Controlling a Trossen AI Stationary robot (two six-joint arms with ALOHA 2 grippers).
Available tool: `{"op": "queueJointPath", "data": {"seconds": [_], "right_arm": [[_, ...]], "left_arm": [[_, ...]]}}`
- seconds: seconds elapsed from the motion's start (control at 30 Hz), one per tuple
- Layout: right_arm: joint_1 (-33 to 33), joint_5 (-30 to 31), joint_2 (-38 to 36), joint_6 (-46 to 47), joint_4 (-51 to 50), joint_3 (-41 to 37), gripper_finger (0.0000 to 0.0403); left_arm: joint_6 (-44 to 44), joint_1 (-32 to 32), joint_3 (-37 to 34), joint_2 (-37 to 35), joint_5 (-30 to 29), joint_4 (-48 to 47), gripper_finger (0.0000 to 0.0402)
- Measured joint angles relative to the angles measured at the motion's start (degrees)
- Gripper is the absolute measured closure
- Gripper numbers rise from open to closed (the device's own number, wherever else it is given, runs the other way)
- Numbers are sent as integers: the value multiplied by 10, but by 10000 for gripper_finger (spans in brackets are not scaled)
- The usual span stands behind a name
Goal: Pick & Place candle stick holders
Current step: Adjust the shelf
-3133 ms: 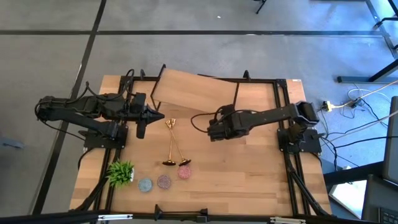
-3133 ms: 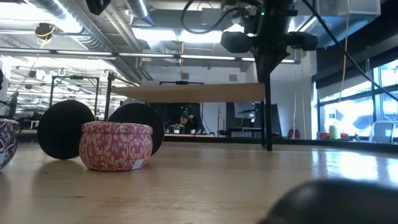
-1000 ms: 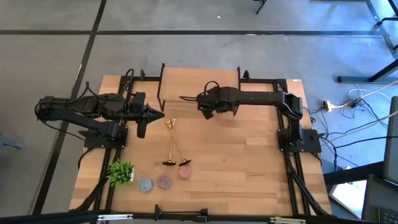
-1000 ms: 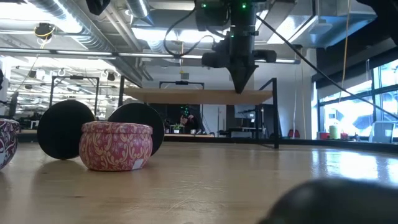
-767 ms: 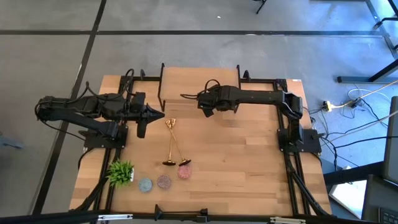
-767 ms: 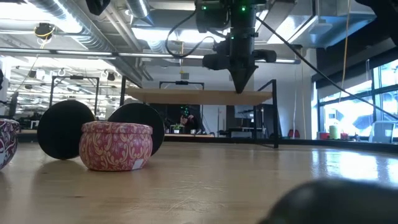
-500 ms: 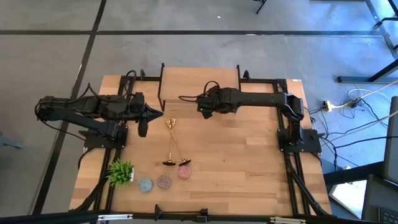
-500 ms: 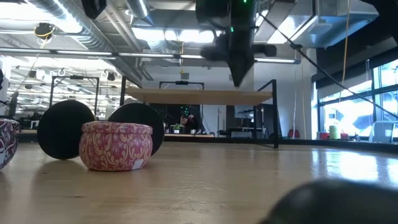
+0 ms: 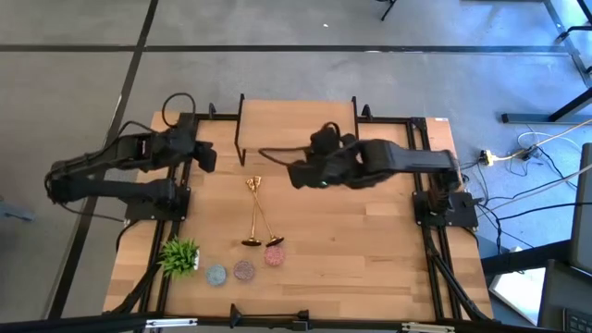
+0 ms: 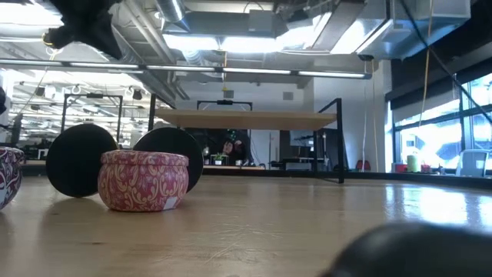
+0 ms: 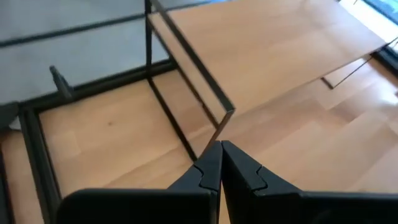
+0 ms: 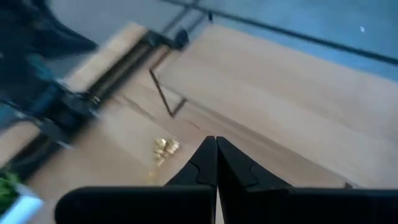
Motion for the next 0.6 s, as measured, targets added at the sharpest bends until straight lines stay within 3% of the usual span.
{"op": "queueJointPath", "data": {"seconds": [0.23, 0.43, 0.6], "right_arm": [[67, 5, -27, 36, -35, -7, 403], [114, 4, -27, 101, -78, -7, 403], [142, 12, -27, 115, -82, -7, 403]], "left_arm": [[28, 145, -28, 65, 169, 26, 399], [59, 259, -53, 107, 201, 106, 399], [57, 337, -53, 159, 287, 193, 399]]}}
